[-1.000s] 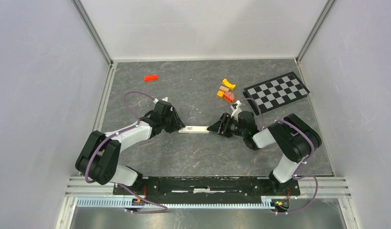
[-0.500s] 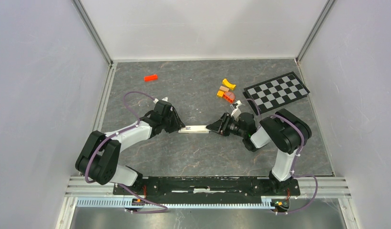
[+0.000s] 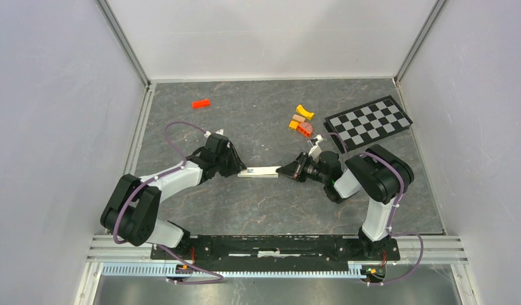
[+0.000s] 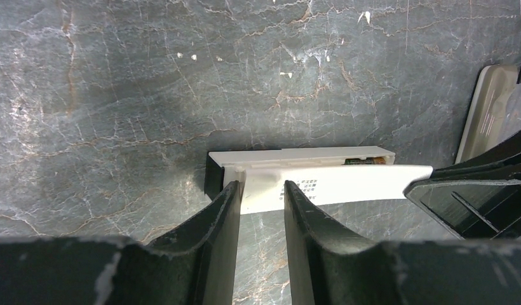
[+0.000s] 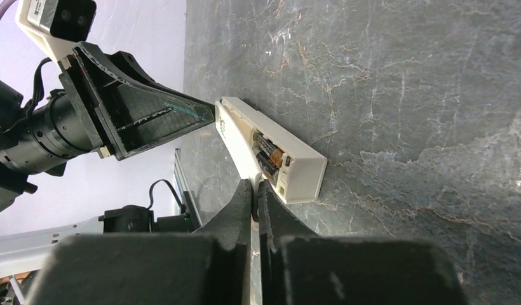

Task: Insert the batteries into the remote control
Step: Load the battery cover into the remote control.

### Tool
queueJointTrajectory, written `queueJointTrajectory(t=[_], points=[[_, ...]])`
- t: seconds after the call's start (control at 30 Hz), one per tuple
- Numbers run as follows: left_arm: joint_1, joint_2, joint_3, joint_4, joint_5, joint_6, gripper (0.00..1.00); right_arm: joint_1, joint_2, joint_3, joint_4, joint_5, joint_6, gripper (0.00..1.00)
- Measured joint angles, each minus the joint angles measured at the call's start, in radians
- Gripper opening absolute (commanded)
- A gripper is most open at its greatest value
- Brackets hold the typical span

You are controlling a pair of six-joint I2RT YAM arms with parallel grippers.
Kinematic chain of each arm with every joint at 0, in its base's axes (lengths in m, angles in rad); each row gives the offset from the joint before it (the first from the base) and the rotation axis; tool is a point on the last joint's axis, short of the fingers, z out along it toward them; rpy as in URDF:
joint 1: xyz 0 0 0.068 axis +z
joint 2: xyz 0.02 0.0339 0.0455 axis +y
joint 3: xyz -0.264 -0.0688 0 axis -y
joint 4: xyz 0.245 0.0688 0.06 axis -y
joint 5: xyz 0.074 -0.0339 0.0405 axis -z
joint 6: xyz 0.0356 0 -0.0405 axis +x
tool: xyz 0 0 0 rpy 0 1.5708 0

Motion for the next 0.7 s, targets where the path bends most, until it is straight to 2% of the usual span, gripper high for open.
queueJointTrajectory(t=[0.13,0.2,0.37,0.43,0.7], points=[[0.001,-0.002,0.003,-0.007,0.0,0.0,0.42,-0.002,0.0,0.0,0.009,0.0,0.002,0.0],[0.005,-0.006,0.008,-0.024,0.0,0.0,0.48,-0.003,-0.005,-0.006,0.011,0.001,0.002,0.0],[0.034,-0.051,0.027,-0.066,0.002,0.006,0.73,-0.006,-0.054,-0.042,0.014,0.011,0.002,0.0],[0.048,-0.087,0.034,-0.074,0.001,0.012,0.78,-0.006,-0.071,-0.05,0.014,0.016,0.005,0.0],[0.068,-0.169,0.03,-0.07,-0.015,0.019,0.8,0.003,-0.078,-0.051,0.0,0.043,0.032,0.0]])
